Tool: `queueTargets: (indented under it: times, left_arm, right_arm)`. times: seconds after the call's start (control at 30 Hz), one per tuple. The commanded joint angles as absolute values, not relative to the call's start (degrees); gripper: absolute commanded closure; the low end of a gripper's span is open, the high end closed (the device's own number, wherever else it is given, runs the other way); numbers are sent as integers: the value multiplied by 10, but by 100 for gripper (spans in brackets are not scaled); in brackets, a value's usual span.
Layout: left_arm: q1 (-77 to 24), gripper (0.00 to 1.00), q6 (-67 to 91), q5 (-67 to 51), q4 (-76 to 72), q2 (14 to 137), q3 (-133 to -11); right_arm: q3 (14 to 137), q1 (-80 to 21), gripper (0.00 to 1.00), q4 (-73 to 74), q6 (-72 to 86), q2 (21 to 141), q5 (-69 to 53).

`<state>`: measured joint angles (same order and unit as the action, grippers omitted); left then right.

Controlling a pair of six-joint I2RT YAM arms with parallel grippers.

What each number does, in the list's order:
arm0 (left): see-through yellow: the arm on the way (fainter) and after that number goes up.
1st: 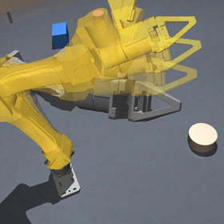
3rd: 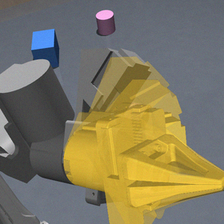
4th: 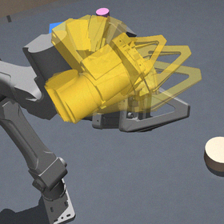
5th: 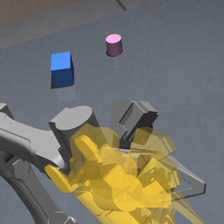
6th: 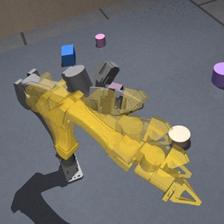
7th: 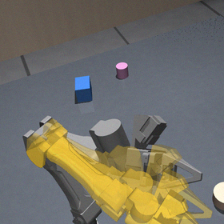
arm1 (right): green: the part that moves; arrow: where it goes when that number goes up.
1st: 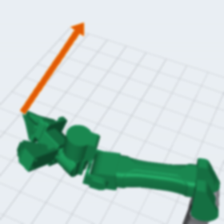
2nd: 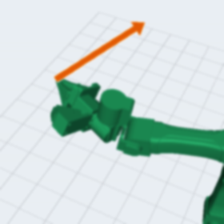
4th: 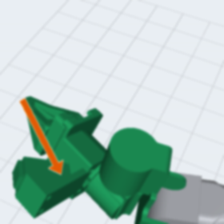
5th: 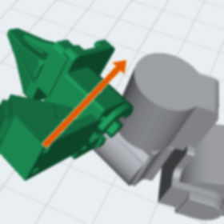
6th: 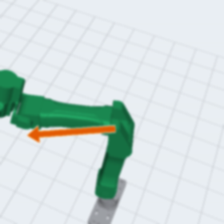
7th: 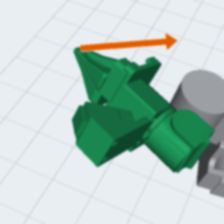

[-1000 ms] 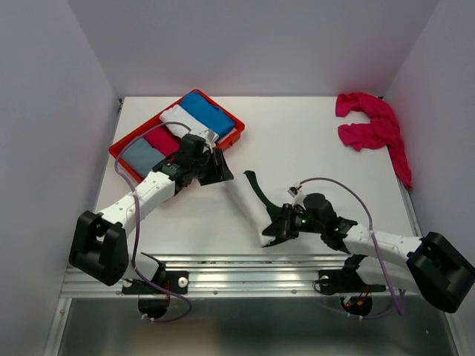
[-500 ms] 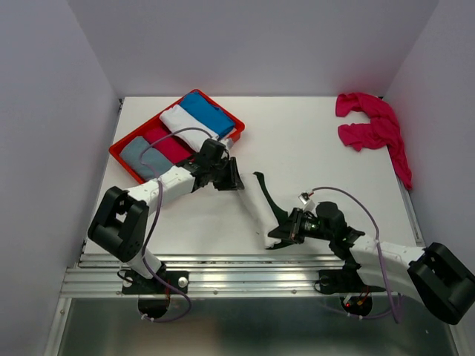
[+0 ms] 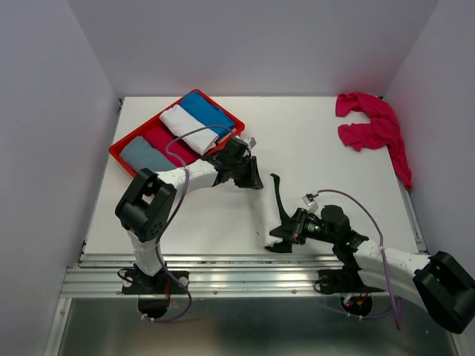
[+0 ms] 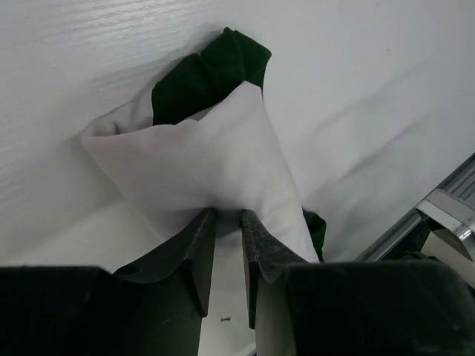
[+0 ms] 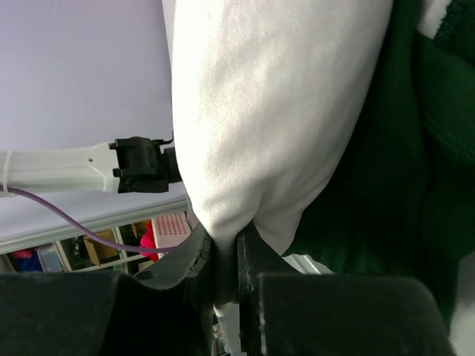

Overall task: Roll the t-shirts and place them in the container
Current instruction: Roll the T-shirt to the center of the board.

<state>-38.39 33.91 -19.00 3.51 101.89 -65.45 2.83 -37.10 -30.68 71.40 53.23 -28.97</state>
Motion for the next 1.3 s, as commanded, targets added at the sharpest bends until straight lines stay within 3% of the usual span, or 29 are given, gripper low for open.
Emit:
queueTargets:
  times: [0.0, 0.23, 0.27, 0.33, 0.4, 0.43, 0.53, 0.63, 0.7, 0.77, 0.8, 0.83, 0.93, 1.0, 1.27]
  left_arm:
    - [-407, 69, 349, -214, 11, 1035, -692]
    - [-419, 70, 354, -216, 7, 1049, -698]
    - [-418, 70, 353, -214, 9, 1046, -697]
    - [-419, 70, 352, -207, 11, 1041, -693]
    - [-418, 70, 349, -195, 20, 1030, -691]
    - [-417, 70, 347, -191, 25, 1026, -693]
    - [-410, 69, 337, -172, 47, 1010, -697]
    - [-399, 69, 330, -157, 66, 987, -693]
    - [-391, 69, 323, -146, 76, 967, -691]
    - [-380, 69, 317, -141, 83, 951, -685]
    - [-376, 69, 316, -141, 84, 947, -682]
    - [-372, 69, 316, -140, 85, 944, -678]
    - [-357, 69, 314, -139, 88, 938, -666]
    - [-349, 70, 318, -132, 91, 939, -658]
    - [-350, 91, 330, -134, 79, 974, -631]
  right_arm:
    - [-18, -367, 99, -362, 711, 537, -287]
    - [-5, -367, 98, -303, 670, 570, -273]
    - [3, -367, 93, -260, 635, 569, -265]
    - [63, -367, 68, -141, 599, 555, -227]
    - [97, -367, 53, -64, 555, 516, -194]
    - [134, -367, 35, 7, 540, 505, -161]
    - [191, -367, 28, 137, 492, 473, -102]
    - [249, -367, 26, 210, 468, 448, -50]
    - [279, -367, 27, 235, 462, 439, -19]
    - [294, -367, 38, 256, 470, 442, 31]
    - [297, -367, 46, 258, 475, 459, 47]
    - [299, -367, 63, 258, 479, 473, 70]
    - [315, -367, 87, 250, 488, 530, 100]
    - [342, -367, 98, 246, 483, 596, 133]
    - [428, -367, 99, 210, 418, 772, 188]
